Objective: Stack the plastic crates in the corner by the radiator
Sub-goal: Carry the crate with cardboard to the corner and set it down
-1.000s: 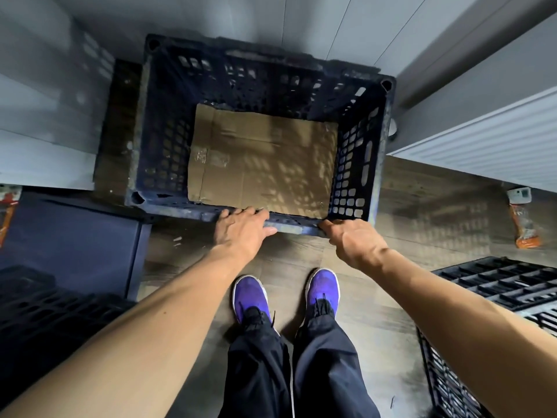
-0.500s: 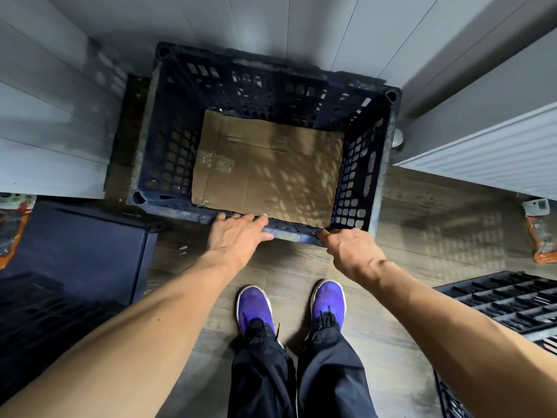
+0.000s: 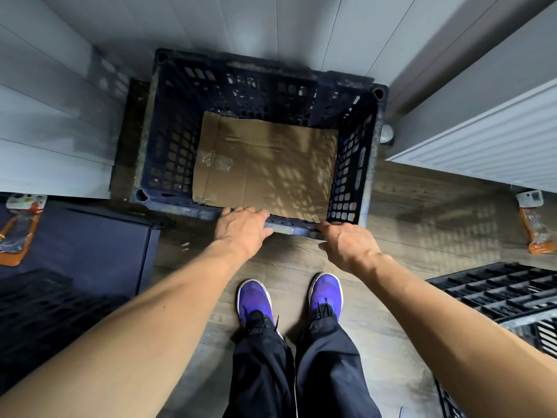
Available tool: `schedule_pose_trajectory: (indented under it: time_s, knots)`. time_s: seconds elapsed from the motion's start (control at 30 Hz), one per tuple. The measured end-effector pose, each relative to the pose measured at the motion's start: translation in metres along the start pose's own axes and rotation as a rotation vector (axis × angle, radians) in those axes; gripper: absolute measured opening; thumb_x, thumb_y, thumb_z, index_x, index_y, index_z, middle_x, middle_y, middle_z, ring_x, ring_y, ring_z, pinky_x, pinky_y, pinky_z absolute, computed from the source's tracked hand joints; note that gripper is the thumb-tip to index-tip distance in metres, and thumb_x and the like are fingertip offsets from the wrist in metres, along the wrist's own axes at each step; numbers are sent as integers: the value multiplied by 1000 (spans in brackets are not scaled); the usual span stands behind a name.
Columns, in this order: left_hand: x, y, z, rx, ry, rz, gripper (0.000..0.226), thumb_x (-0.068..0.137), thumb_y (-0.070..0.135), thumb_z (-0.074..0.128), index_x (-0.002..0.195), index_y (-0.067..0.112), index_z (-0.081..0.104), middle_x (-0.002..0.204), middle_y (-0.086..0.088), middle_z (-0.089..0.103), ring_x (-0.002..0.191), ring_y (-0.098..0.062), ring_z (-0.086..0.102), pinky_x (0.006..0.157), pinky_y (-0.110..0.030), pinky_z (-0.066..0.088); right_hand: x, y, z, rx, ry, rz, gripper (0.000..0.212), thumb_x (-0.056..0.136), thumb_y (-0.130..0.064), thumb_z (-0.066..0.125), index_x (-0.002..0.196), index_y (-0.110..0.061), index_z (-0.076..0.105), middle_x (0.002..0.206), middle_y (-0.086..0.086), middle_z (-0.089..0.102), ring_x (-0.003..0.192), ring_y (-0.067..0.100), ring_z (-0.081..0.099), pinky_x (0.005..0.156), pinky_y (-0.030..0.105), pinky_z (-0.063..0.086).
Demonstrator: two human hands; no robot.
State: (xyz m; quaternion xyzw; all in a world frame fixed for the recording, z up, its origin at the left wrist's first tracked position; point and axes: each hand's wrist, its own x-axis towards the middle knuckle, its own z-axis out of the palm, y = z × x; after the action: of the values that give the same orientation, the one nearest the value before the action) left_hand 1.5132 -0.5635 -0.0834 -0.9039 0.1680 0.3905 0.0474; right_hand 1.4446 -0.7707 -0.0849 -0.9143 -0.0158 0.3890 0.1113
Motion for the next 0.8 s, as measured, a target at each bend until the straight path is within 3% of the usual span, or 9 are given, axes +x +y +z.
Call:
schedule_pose_trajectory:
  time_s: [0.23, 0.57, 0.8]
  knots:
    - [-42, 41, -39, -13, 16, 18, 37, 99, 43, 46, 132, 28, 50, 126, 1, 57, 119, -23, 50, 99, -36, 33, -47, 12, -30, 106, 62, 24, 38, 96, -34, 52, 132, -23, 52, 126, 7, 62, 109, 36, 61, 86, 40, 50]
    - [-117, 82, -78, -36, 26, 57, 40, 99, 43, 46, 136, 27, 48, 131, -1, 56, 122, -25, 48, 100, -38, 34, -122, 31, -58, 221, 63, 103, 44, 97, -33, 50, 140, -23, 47, 132, 10, 57, 119, 32, 55, 92, 38, 45]
    - [-166, 115, -81, 83, -1, 267, 43, 100, 43, 45, 139, 25, 45, 131, -5, 54, 123, -28, 48, 99, -41, 38, -196, 19, -42, 347, 115, 270, 44, 97, -33, 50, 139, -20, 46, 133, 10, 55, 123, 32, 51, 95, 40, 46]
